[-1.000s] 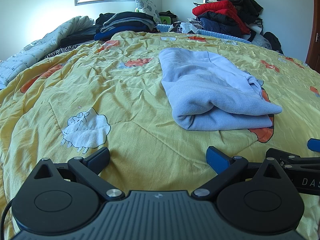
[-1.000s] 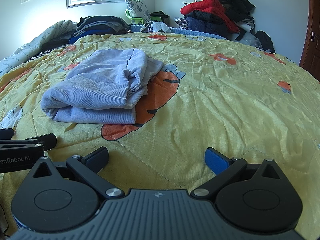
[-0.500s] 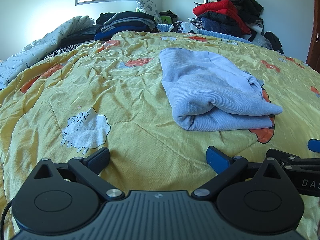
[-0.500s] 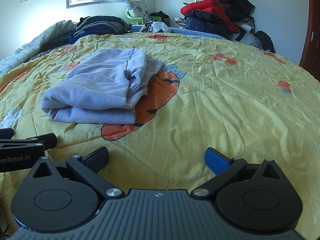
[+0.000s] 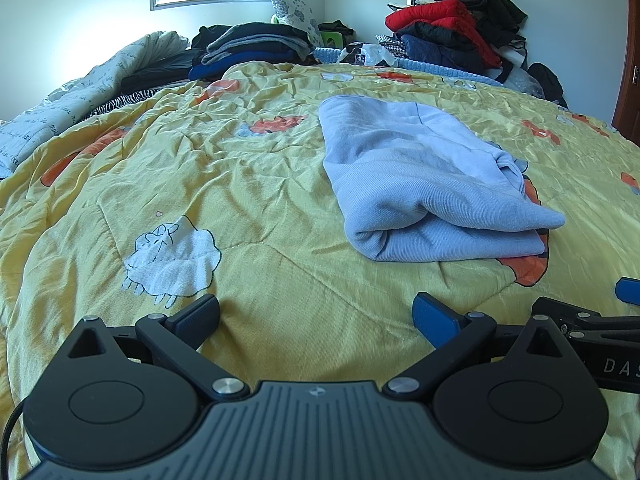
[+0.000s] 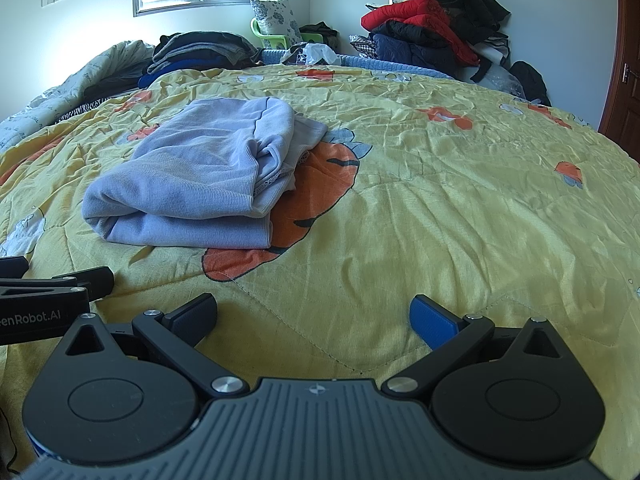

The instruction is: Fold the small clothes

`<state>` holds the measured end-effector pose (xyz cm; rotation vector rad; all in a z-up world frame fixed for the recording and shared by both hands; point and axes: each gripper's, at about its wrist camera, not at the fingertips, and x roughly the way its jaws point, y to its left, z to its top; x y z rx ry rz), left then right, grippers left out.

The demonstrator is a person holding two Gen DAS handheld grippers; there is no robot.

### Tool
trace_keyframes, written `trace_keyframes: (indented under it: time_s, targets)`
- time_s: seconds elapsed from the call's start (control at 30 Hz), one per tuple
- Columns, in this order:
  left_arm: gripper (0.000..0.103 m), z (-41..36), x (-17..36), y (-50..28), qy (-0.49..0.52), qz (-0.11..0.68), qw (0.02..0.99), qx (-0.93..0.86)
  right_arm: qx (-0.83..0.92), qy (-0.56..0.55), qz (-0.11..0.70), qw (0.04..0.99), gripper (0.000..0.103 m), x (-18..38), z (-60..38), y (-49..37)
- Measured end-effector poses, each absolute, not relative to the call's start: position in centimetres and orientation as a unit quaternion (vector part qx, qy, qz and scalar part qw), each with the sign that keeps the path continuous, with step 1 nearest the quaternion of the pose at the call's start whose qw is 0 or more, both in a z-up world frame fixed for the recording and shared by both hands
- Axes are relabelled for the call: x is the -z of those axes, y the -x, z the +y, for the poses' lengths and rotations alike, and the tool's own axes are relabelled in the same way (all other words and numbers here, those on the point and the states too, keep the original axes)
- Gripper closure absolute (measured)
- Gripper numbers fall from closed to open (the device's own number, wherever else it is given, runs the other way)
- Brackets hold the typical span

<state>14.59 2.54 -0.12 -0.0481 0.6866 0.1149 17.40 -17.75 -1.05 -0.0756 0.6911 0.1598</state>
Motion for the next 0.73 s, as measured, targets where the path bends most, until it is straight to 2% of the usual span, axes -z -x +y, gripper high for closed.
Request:
trace_keyframes:
  time_s: [0.73]
  targets:
    - [0.0,2.4,0.01,-14.56,0.022,0.338,0.939,-0.051,-0.078,0.037,0.338,0.937,0.001,1.04,-17.81,-17.37]
